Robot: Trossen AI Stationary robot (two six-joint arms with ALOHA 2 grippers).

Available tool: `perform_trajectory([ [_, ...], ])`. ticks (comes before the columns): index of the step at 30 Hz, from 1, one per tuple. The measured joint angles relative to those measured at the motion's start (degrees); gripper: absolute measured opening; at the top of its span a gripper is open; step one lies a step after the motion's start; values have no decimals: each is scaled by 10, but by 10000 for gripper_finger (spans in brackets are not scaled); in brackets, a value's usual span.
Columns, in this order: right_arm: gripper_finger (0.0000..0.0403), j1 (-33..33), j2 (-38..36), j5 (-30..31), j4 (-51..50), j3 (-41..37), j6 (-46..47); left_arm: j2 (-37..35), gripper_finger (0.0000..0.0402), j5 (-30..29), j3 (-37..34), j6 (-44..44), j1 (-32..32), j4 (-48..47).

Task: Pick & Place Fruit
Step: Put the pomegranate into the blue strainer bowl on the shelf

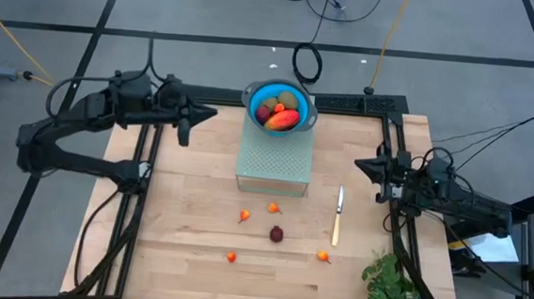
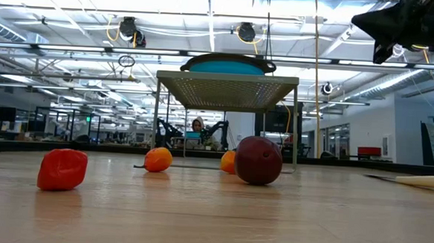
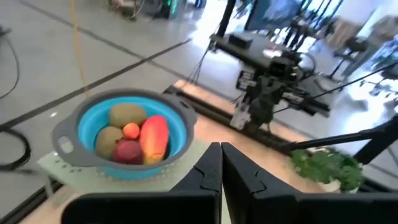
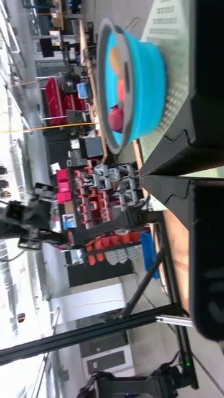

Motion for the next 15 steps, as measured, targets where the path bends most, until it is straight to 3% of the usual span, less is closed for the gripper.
perform_trajectory([
  [6,0,0,60,0,60,0,0,-70,3,1,-106,-21,0,87],
  [15,0,0,163,-18,167,0,16,-148,9,2,-199,-29,0,129],
])
